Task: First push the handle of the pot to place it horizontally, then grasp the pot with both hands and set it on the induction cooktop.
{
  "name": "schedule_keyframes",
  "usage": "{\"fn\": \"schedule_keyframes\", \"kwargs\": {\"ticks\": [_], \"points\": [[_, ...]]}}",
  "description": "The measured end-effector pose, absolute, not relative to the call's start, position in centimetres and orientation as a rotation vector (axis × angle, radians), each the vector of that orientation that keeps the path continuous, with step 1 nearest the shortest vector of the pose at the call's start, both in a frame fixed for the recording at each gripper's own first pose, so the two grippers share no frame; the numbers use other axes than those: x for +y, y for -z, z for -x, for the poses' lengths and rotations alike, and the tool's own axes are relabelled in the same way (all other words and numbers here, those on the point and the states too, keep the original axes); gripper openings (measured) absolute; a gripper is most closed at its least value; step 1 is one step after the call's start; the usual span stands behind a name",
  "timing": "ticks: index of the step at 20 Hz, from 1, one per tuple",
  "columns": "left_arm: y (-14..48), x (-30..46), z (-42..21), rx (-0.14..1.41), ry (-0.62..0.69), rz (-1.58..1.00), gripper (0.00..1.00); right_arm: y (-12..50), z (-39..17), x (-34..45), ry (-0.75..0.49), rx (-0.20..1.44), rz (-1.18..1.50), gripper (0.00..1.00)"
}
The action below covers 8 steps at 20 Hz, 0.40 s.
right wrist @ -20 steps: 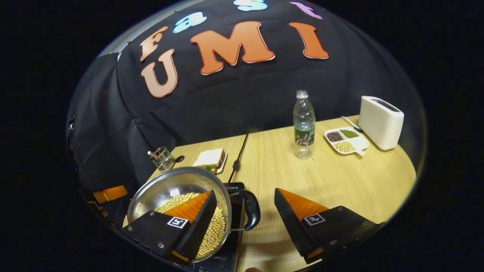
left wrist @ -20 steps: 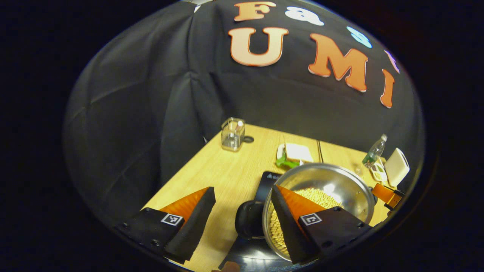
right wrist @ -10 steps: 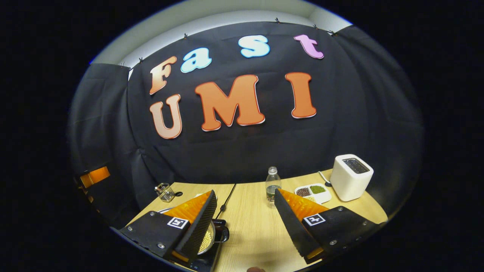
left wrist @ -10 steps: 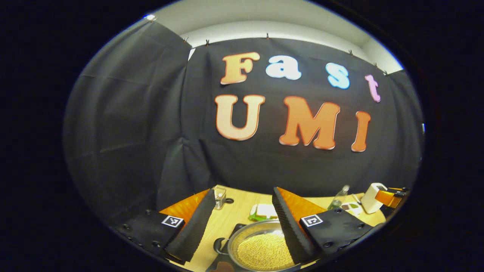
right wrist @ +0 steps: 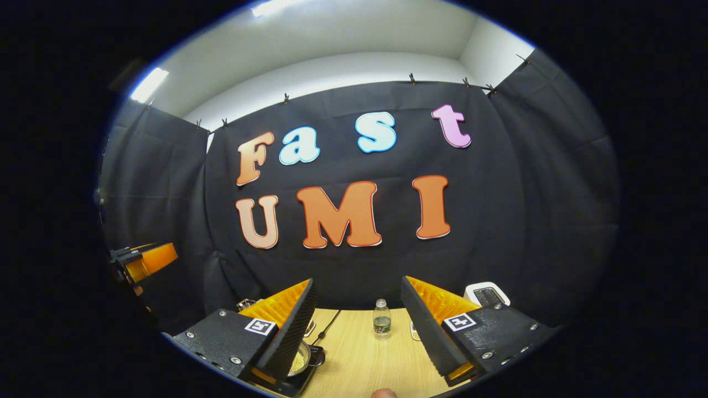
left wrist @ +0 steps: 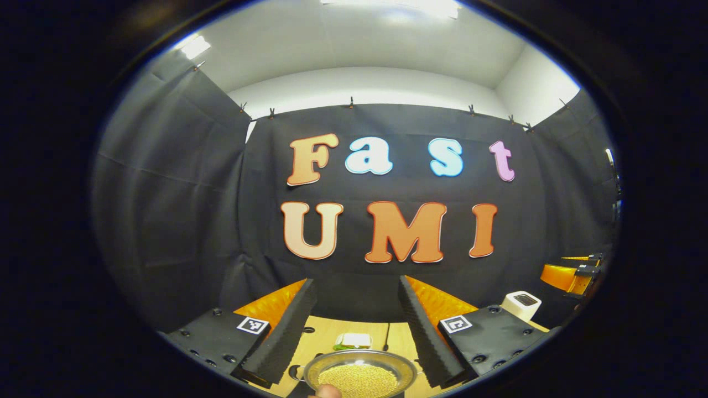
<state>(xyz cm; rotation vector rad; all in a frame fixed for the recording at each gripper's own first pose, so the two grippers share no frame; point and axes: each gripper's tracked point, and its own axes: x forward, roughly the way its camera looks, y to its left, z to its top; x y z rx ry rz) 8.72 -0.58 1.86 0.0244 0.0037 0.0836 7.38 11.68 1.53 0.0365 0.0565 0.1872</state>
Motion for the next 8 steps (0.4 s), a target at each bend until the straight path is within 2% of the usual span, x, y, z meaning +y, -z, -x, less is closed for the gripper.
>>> {"fn": "schedule_keyframes", "kwargs": {"ticks": [5, 6, 8], "points": [[-4.0, -5.6, -6.2, -0.052, -0.013, -0.005, 0.97, -4.9, -3.9, 10.5, -0.209, -0.018, -0.021, 0.95], [-4.3, -6.2, -5.9, -0.060, -0.003, -0.012, 0.97, -5.1, -3.4, 10.2, -0.207, -0.029, -0.011, 1.00], [-4.9, -7.3, -5.4, -0.076, 0.008, -0.028, 0.97, -5.5, -2.8, 9.7, -0.204, -0.044, 0.001, 1.00]]}}
